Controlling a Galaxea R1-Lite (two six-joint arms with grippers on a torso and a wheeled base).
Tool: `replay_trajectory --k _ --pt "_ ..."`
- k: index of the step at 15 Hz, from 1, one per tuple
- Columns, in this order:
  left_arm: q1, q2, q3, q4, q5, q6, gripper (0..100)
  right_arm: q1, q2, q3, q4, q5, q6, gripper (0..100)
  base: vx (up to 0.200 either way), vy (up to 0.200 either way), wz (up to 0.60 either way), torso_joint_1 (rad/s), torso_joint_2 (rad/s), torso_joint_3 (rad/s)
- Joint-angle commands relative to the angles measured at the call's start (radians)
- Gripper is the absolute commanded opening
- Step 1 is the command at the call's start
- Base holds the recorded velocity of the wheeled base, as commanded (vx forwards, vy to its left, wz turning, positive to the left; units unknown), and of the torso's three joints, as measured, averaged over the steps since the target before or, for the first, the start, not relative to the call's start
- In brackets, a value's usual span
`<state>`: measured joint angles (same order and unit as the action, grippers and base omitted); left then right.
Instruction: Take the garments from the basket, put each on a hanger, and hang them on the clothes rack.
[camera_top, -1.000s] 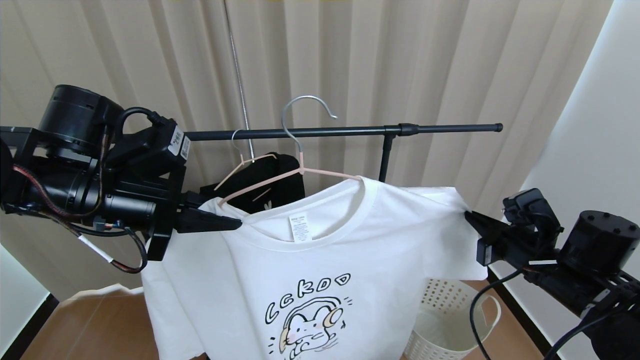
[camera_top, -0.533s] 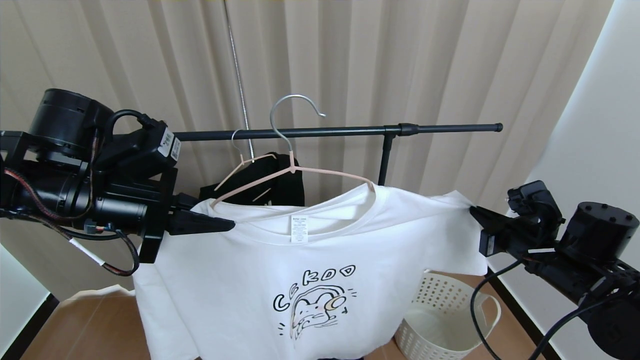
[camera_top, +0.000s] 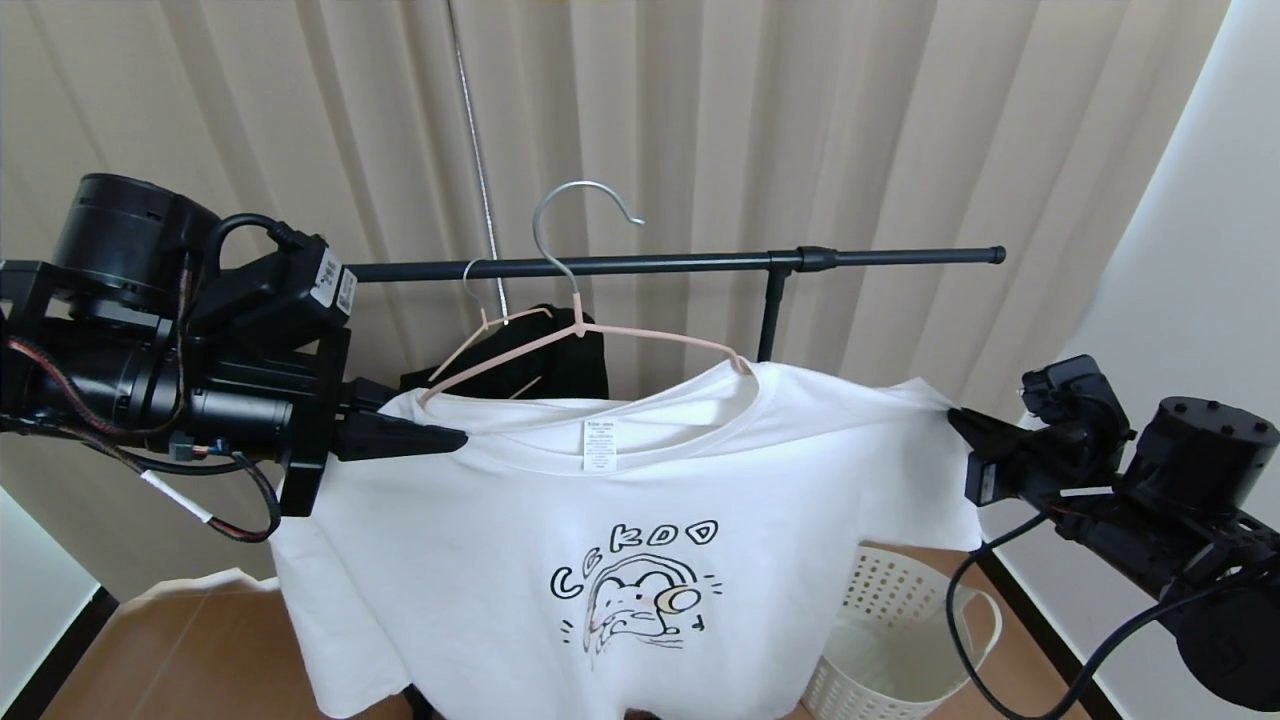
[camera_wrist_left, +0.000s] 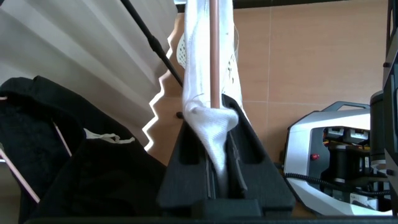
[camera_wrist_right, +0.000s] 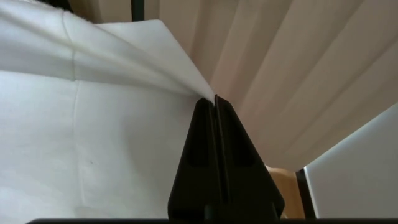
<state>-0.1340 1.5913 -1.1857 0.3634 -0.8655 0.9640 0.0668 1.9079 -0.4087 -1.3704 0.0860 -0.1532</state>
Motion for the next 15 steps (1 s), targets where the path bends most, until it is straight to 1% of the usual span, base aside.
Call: replay_trajectory --k 1,3,5,8,9,10,11,13,15 --pt "-0.001 0.003 0.000 0.000 0.002 -0.001 0 0.004 -0.006 0.010 -0.004 0.001 0.000 0 0.000 0.000 0.00 0.000 0.00 0.000" --pt "-0.001 0.003 0.000 0.000 0.002 -0.010 0 0.018 -0.030 0.045 -0.009 0.005 -0.003 0 0.000 0.000 0.00 0.000 0.00 0.000" --pt "-0.004 0.003 0.000 0.000 0.002 -0.013 0 0.062 -0.064 0.064 -0.002 0.001 -0.005 0 0.000 0.000 0.00 0.000 0.00 0.000" --pt "-0.004 0.003 -0.003 0.000 0.002 -0.015 0 0.067 -0.090 0.099 -0.009 0.005 -0.023 0 0.000 0.000 0.00 0.000 0.00 0.000" --pt "-0.004 0.003 -0.002 0.000 0.002 -0.016 0 0.065 -0.102 0.116 -0.009 0.031 -0.048 100 0.000 0.000 0.00 0.000 0.00 0.000" --pt "-0.004 0.003 0.000 0.000 0.002 -0.016 0 0.064 -0.112 0.133 -0.010 0.064 -0.063 100 0.000 0.000 0.00 0.000 0.00 0.000" --pt "-0.004 0.004 0.000 0.000 0.002 -0.016 0 0.048 -0.142 0.179 -0.012 0.158 -0.118 100 0.000 0.000 0.00 0.000 0.00 0.000" --pt "-0.004 0.004 0.000 0.000 0.002 -0.016 0 0.008 -0.182 0.219 -0.012 0.268 -0.207 100 0.000 0.000 0.00 0.000 0.00 0.000" --pt "-0.006 0.004 0.000 0.000 0.002 -0.016 0 0.014 -0.231 0.225 -0.012 0.279 -0.215 100 0.000 0.000 0.00 0.000 0.00 0.000"
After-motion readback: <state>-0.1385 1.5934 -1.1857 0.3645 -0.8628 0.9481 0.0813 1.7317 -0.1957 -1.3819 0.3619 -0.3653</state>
